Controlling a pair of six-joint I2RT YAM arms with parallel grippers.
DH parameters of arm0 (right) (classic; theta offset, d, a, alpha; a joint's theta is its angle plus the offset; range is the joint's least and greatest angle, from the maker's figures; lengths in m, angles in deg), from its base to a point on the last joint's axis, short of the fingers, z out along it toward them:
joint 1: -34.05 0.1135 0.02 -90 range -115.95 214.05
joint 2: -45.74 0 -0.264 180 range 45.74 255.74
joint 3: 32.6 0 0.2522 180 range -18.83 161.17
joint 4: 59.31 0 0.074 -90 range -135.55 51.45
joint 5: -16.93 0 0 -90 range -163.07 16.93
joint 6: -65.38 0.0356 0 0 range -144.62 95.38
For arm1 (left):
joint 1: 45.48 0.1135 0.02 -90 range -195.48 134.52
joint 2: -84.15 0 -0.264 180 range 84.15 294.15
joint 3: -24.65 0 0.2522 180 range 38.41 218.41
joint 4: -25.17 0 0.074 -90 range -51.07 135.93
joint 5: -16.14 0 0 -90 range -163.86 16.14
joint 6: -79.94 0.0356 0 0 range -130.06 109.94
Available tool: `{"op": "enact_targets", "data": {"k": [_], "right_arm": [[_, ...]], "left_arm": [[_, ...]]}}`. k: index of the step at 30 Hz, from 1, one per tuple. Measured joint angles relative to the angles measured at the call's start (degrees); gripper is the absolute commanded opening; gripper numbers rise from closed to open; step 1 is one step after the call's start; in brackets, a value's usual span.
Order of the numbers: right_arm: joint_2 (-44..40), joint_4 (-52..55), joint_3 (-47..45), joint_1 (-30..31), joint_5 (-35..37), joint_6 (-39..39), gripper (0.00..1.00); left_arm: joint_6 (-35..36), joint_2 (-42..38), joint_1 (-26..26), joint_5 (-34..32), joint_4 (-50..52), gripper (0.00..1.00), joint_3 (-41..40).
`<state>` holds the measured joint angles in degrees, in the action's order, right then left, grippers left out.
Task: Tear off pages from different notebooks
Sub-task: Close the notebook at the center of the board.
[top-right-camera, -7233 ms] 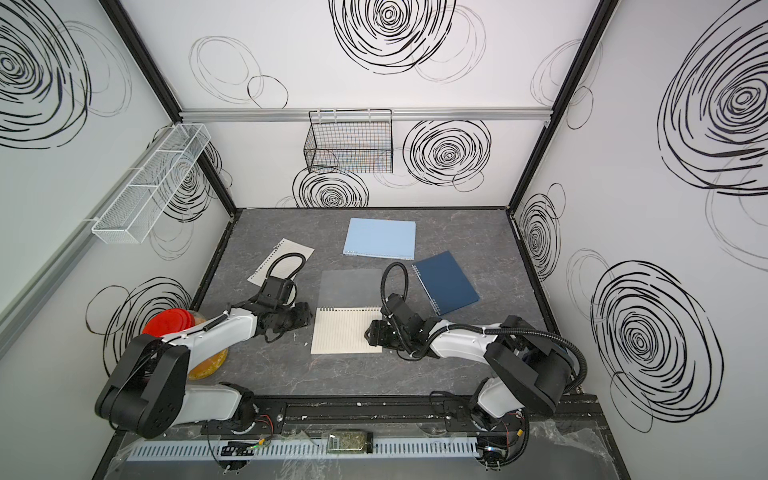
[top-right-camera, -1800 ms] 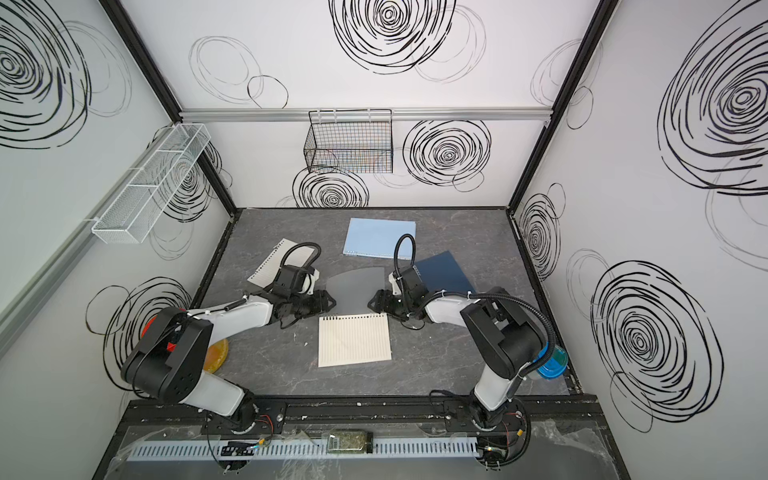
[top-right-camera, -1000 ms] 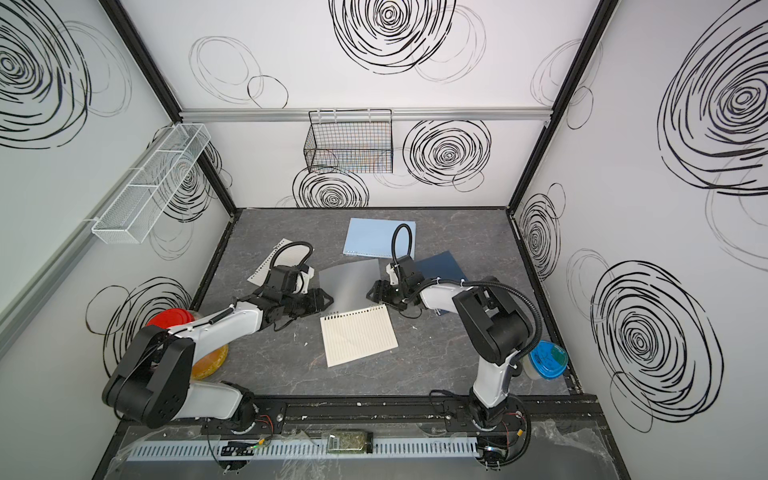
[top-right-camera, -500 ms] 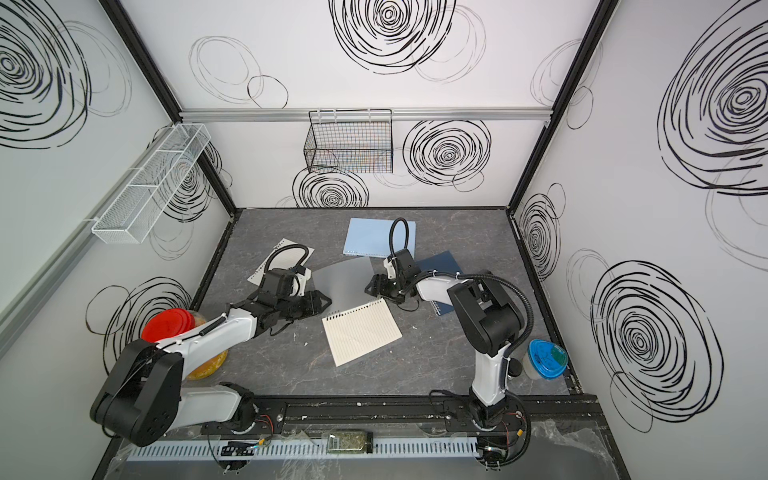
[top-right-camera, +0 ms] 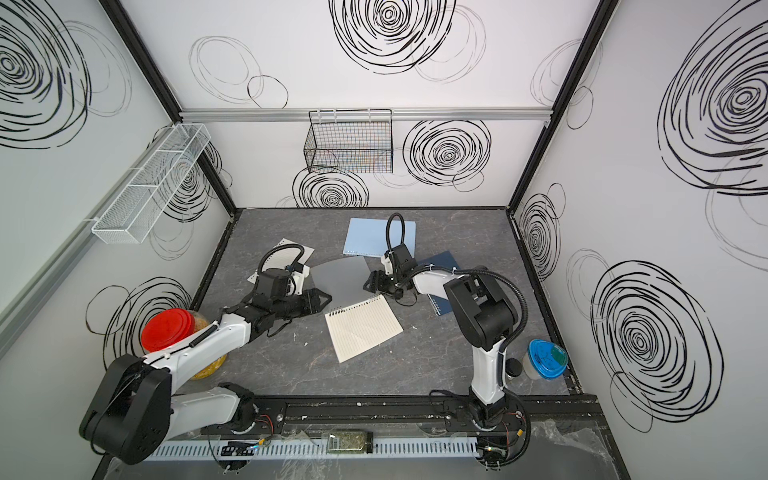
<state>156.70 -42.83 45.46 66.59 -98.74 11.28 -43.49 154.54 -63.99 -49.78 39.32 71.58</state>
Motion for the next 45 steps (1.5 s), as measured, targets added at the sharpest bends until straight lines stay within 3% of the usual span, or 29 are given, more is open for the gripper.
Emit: {"op": "enact_targets", "data": {"k": [30,45], "right_arm": [[0.42,0.57,0.66,-0.04,-0.31,-1.09,0.7],[1.18,3.48,2.89,-0.04,-0.17,-2.56,0.7]], "left_arm": [[-0.09,-3.23,-2.91,3.91,-6.51,0.5,-0.07],[2.14,-2.54,-4.26,-7.69,-2.58,0.06,-0.04]]}}
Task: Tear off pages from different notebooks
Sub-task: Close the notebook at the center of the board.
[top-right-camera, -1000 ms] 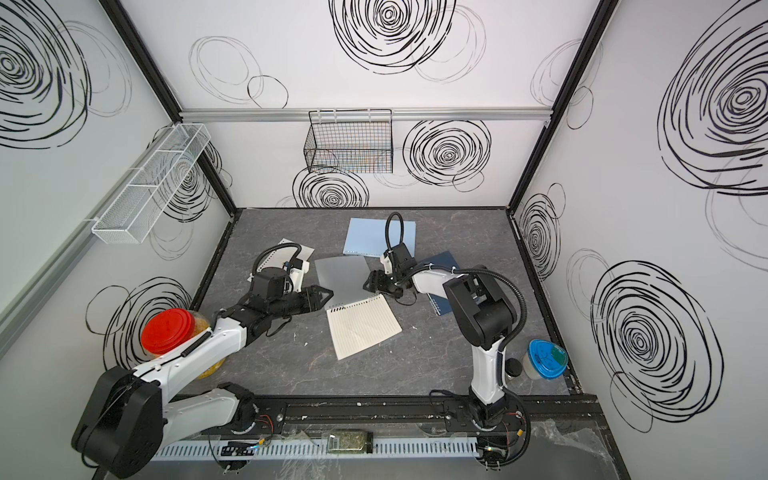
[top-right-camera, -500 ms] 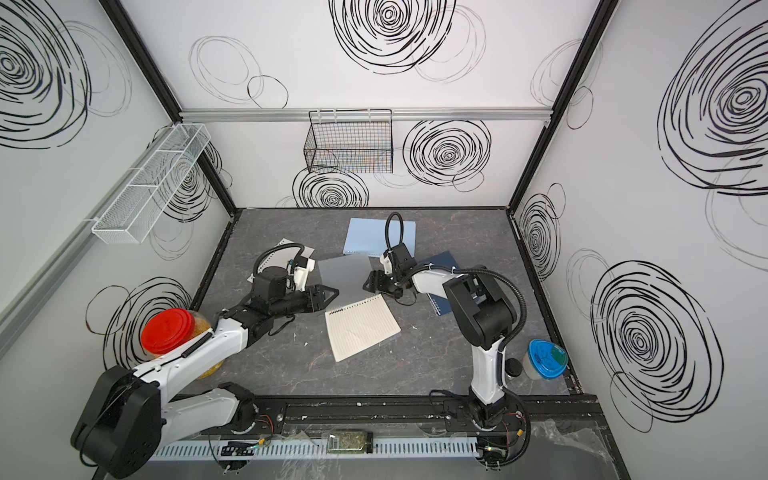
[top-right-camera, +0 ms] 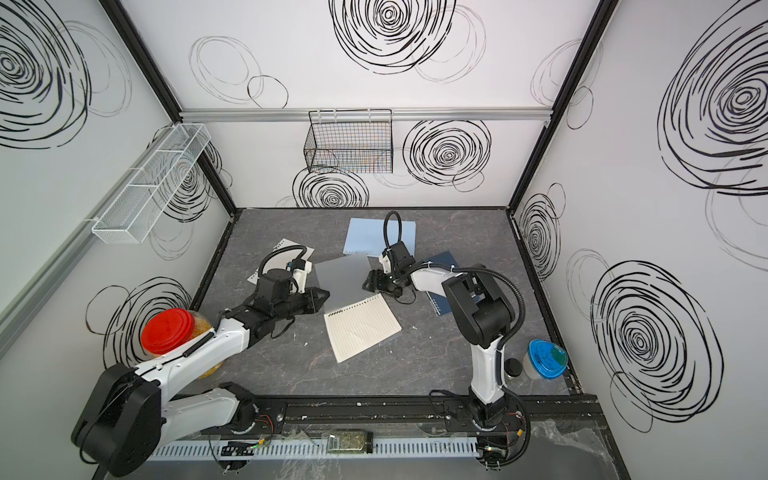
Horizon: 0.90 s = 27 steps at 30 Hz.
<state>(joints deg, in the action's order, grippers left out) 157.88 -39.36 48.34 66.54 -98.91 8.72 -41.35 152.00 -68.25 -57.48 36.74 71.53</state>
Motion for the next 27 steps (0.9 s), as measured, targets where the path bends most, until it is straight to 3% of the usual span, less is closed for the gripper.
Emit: {"op": "enact_targets", "data": {"k": [3,12,24,27], "right_arm": [[0.0,0.81,0.48,0.0,0.13,-0.15,0.7],[-1.6,2.23,1.09,0.0,0.7,-0.37,0.7],[-8.63,2.03,-2.25,0.04,1.95,-0.07,0.7],[-9.84,1.81,-4.63,0.17,2.03,0.33,0.7]], "left_arm": [[0.09,0.26,-0.11,-1.42,0.26,0.0,0.0],[-0.07,0.46,-0.13,-5.44,1.05,0.0,0.0],[-3.78,-1.6,-0.11,-16.02,3.13,0.0,-0.76],[-4.52,-3.34,-0.11,-16.11,1.29,0.14,-2.67]]}}
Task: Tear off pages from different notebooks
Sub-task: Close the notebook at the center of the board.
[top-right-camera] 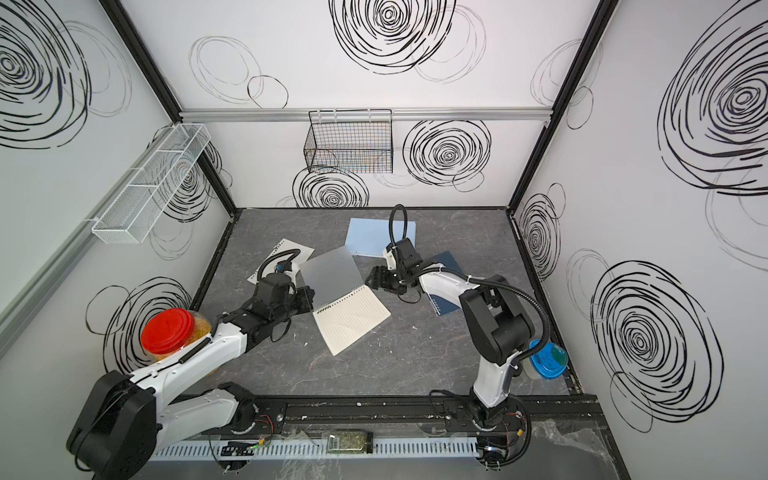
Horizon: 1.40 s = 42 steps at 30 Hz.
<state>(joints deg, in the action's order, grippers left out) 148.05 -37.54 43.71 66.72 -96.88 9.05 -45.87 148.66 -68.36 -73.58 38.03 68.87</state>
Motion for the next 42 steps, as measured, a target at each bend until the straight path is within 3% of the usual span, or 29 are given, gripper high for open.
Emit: {"op": "enact_targets", "data": {"k": [5,13,28,42], "right_arm": [[-0.37,-1.49,-3.91,1.16,0.09,1.73,0.7],[-2.32,-4.2,-9.44,4.83,0.63,5.79,0.7],[-9.94,-6.75,-19.23,6.75,1.51,10.73,0.71],[-8.98,-8.0,-19.41,4.61,1.68,11.17,0.71]], "left_arm": [[0.11,-0.2,0.0,0.98,-1.11,0.32,-1.01],[0.9,-0.2,0.0,2.56,-3.06,0.41,-1.03],[3.45,-3.19,0.04,3.58,-3.34,0.47,-1.09],[4.74,-3.23,0.02,7.43,-3.52,0.52,-1.09]]}}
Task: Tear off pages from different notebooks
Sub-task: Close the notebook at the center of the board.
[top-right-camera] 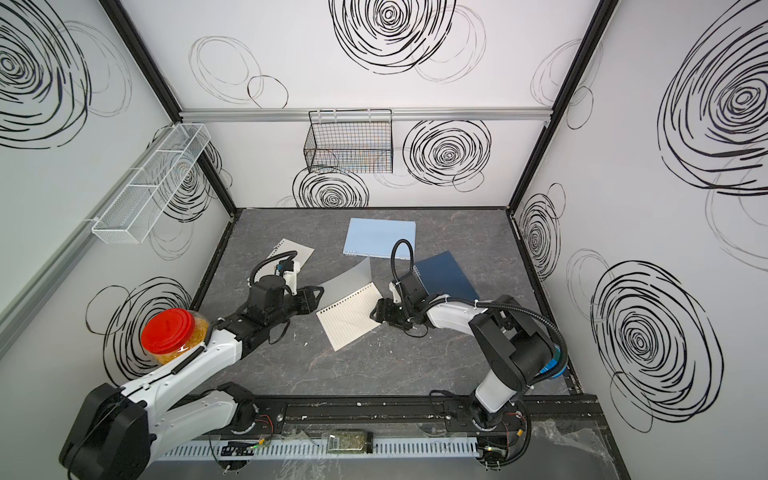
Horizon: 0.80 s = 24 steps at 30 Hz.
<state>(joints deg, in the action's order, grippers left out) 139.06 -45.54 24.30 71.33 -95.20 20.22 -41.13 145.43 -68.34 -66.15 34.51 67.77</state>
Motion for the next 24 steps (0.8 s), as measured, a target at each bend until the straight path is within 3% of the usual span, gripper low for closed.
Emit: {"op": "enact_targets", "data": {"k": [13,18,24], "right_arm": [[7.98,-5.55,6.78,-5.25,-1.84,-0.87,0.7],[8.11,-5.4,7.91,-8.13,-1.79,-1.4,0.7],[5.01,-4.42,6.69,-10.27,-1.14,-1.66,0.71]], "left_arm": [[0.0,-1.57,-3.15,7.28,-3.54,0.55,-0.9],[-0.09,-2.43,-3.41,10.21,-4.76,0.63,-0.9],[-0.5,0.76,-0.85,8.72,-2.95,0.62,0.39]]}}
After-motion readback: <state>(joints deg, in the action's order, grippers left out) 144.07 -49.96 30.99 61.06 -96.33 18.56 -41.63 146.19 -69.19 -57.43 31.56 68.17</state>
